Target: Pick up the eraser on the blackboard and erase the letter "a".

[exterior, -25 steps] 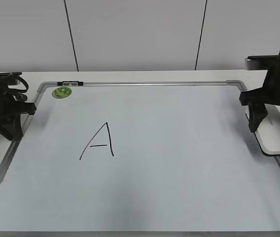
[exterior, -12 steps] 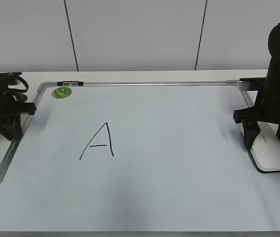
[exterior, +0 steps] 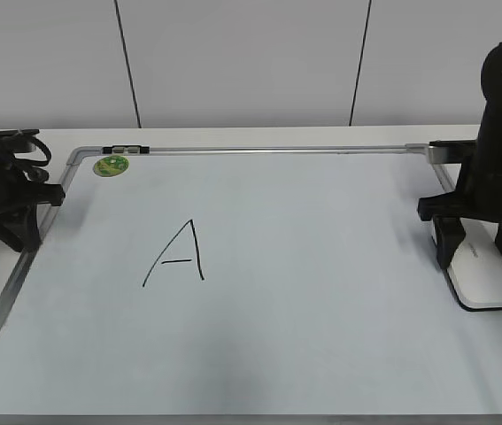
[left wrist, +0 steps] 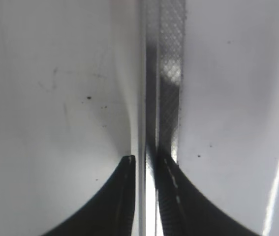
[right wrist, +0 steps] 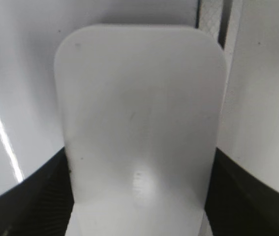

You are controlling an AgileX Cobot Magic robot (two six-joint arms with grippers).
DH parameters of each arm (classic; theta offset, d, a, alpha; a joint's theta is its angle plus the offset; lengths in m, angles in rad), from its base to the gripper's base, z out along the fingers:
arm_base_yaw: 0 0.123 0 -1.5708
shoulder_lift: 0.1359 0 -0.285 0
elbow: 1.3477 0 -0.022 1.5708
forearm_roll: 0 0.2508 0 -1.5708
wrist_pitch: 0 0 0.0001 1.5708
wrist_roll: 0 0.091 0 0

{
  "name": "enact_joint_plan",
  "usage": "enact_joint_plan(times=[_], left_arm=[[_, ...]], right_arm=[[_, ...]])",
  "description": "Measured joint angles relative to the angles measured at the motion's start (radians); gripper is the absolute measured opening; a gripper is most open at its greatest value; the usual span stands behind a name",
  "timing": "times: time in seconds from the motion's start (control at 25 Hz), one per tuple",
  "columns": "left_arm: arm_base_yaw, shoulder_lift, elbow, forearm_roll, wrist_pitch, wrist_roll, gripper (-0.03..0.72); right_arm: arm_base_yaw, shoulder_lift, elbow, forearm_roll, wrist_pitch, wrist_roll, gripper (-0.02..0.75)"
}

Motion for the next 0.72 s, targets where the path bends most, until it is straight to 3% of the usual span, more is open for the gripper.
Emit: enact_joint_plan(times=[0.12, 0.2, 0.48, 0.56, 0.72], left_arm=[[0.0, 0.0, 0.0, 0.0, 0.0, 0.0, 0.117], [0.0, 0.0, 0.0, 0.0, 0.0, 0.0, 0.117], [0.0, 0.004, -0.031, -0.007, 0.047, 0.0, 0.143], [0.0, -0.001, -0.059, -0.009, 0.069, 0.0, 0.195], [0.0, -0.06, -0.085, 0.005, 0.092, 0.0, 0.405]], right_arm=[[0.0, 0.005, 0.0, 0.002, -0.016, -0.001, 0.569], [0.0, 0.007, -0.003, 0.008, -0.021, -0.002, 0.65], [0.0, 0.007, -0.075, 0.008, 0.04, -0.005, 0.664], [0.0, 0.007, -0.103, 0.008, 0.045, -0.005, 0.664], [0.0, 0.007, -0.117, 0.008, 0.049, -0.005, 0.663]])
